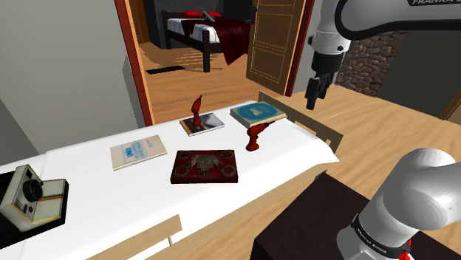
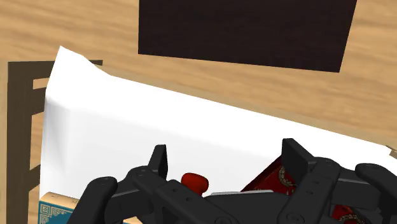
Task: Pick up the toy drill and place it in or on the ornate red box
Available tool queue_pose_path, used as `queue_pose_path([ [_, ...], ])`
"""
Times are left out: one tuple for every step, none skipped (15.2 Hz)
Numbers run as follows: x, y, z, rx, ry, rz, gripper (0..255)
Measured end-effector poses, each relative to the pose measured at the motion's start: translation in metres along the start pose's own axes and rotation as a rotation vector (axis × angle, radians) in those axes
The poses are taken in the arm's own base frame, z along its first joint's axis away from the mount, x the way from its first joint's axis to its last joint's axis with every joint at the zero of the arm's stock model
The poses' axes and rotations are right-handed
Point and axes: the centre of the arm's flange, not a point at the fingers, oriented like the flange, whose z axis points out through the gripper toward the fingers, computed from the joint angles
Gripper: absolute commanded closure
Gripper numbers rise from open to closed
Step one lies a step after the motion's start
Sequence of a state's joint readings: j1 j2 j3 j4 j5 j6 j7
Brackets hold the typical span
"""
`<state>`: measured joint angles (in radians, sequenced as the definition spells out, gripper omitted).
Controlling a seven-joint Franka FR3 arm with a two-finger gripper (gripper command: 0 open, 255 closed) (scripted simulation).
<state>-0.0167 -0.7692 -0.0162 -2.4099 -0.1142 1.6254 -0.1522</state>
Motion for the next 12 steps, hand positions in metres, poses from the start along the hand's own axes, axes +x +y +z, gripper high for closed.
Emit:
queue_pose_path([
  [0.0,0.0,0.0,0.0,0.0,0.0,0],
  [0.002,0.005,0.004,0.004,0.001,-0.018,0],
  [0.008,0.011,0.009,0.01,0.002,-0.048,0],
  [0.014,0.021,0.015,0.018,0.004,-0.083,0],
  [0.021,0.03,0.021,0.026,0.006,-0.122,0],
  [0.028,0.041,0.03,0.033,0.007,-0.161,0],
  [0.032,0.048,0.039,0.042,0.009,-0.203,0],
  [0.037,0.058,0.045,0.05,0.012,-0.244,0],
  [0.047,0.067,0.053,0.058,0.015,-0.286,0],
  [0.053,0.073,0.061,0.067,0.017,-0.328,0],
  [0.063,0.083,0.067,0.075,0.02,-0.369,0],
  [0.075,0.088,0.074,0.083,0.022,-0.412,0],
])
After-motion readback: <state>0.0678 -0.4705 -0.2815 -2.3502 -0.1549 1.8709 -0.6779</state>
